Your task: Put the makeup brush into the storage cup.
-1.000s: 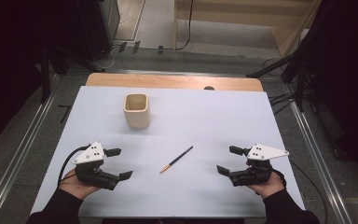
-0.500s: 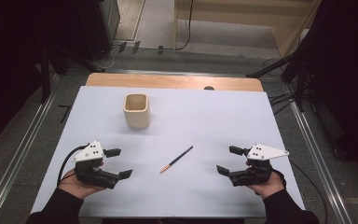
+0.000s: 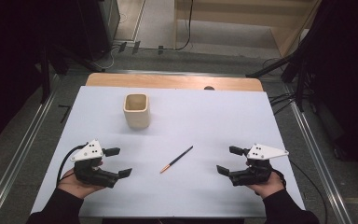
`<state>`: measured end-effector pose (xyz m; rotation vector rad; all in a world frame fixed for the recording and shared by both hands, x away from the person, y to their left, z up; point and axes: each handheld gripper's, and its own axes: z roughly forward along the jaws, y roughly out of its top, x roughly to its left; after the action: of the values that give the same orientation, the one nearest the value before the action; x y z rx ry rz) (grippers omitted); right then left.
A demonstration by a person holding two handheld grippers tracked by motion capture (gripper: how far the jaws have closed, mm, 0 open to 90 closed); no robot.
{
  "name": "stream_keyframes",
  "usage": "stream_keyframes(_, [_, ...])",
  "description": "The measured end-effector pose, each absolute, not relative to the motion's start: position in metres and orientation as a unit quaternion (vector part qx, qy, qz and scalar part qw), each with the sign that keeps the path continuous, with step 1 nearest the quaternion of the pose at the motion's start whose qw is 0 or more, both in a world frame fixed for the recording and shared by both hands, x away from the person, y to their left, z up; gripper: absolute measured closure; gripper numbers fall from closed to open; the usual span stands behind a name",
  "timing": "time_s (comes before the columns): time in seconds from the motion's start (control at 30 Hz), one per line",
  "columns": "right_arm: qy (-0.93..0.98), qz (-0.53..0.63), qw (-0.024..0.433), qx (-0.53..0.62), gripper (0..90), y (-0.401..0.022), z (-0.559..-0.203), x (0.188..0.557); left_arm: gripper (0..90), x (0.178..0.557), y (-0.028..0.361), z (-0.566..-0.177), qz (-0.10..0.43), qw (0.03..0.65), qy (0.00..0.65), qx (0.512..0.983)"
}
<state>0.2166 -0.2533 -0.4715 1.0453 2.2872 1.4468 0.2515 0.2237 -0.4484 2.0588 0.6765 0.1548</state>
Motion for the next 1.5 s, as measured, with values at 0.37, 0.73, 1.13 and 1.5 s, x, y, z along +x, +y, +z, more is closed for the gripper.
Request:
stream_keyframes(0.37, [0.784,0.493,0.121,0.357,13.3,-0.253,-0.472,0.216,13.7,0.255,0.225,-0.446,0.059,0.47,0.281,0.835])
stream_keyframes(0.73, [0.785,0.493,0.119,0.357,13.3,-0.253,-0.472,0.217,14.0,0.257,0.219,-0.445,0.062,0.473,0.276,0.834])
stream_keyframes(1.13, [0.786,0.492,0.12,0.356,13.3,-0.253,-0.473,0.217,13.7,0.259,0.199,-0.447,0.052,0.471,0.261,0.841])
stream_keyframes(1.5, [0.785,0.492,0.12,0.357,13.4,-0.252,-0.473,0.217,13.8,0.261,0.183,-0.449,0.052,0.478,0.254,0.839])
